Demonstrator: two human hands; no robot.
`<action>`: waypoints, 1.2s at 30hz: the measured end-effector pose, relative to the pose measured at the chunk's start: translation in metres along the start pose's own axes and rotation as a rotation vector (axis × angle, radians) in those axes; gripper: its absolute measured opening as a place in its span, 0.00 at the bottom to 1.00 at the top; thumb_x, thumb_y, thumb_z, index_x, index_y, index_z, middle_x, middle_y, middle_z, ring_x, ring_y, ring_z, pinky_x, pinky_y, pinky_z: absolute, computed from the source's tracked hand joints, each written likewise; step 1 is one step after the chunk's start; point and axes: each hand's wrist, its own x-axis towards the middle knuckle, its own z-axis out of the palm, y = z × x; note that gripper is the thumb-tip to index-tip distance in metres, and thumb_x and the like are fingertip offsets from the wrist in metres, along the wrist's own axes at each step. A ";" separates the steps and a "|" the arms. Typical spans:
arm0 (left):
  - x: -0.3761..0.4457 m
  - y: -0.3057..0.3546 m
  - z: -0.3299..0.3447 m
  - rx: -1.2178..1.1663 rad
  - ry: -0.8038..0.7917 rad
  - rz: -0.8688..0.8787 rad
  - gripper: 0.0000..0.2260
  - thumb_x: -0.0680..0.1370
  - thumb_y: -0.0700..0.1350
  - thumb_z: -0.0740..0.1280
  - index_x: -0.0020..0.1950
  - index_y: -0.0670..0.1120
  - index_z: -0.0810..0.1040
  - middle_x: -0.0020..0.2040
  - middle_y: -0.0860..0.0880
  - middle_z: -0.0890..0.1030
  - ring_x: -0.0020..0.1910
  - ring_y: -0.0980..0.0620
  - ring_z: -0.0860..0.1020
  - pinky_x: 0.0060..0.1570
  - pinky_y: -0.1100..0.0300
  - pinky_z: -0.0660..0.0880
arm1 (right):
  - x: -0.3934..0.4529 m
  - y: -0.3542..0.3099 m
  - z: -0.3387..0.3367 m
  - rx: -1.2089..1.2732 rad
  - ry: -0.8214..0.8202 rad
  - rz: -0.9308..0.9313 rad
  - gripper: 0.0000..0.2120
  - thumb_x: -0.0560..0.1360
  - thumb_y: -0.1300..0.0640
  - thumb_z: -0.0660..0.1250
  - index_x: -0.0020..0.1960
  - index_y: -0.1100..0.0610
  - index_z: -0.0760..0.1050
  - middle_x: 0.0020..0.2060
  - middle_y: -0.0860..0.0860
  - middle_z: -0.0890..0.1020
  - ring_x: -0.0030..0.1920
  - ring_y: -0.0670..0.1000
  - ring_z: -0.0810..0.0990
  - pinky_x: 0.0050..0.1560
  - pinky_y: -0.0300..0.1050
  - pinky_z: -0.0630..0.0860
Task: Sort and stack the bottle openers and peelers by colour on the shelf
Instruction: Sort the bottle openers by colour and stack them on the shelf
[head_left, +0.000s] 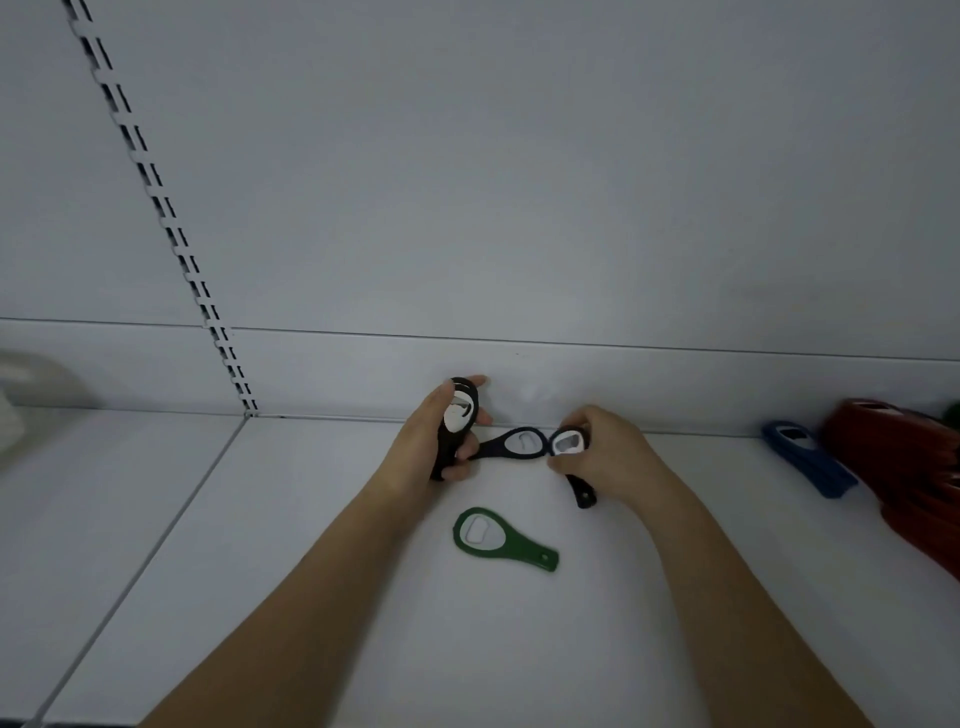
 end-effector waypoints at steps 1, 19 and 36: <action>0.000 0.000 -0.001 -0.029 -0.009 -0.016 0.18 0.84 0.54 0.54 0.64 0.47 0.78 0.42 0.48 0.78 0.28 0.54 0.65 0.21 0.66 0.59 | -0.001 0.001 -0.006 -0.019 0.026 0.000 0.11 0.70 0.58 0.75 0.50 0.57 0.78 0.45 0.50 0.80 0.42 0.47 0.77 0.36 0.30 0.69; -0.015 0.007 0.002 0.082 -0.182 -0.155 0.28 0.82 0.64 0.48 0.61 0.45 0.78 0.48 0.45 0.83 0.31 0.50 0.77 0.24 0.61 0.69 | 0.002 -0.067 0.021 0.060 0.214 -0.437 0.07 0.77 0.51 0.69 0.53 0.49 0.82 0.45 0.45 0.78 0.41 0.44 0.78 0.44 0.41 0.77; 0.002 0.006 -0.013 -0.188 0.005 -0.081 0.16 0.84 0.56 0.54 0.59 0.49 0.75 0.41 0.48 0.78 0.24 0.55 0.63 0.20 0.68 0.57 | 0.004 -0.016 0.035 -0.074 0.094 -0.058 0.15 0.74 0.50 0.72 0.54 0.58 0.73 0.50 0.51 0.74 0.50 0.51 0.75 0.50 0.43 0.71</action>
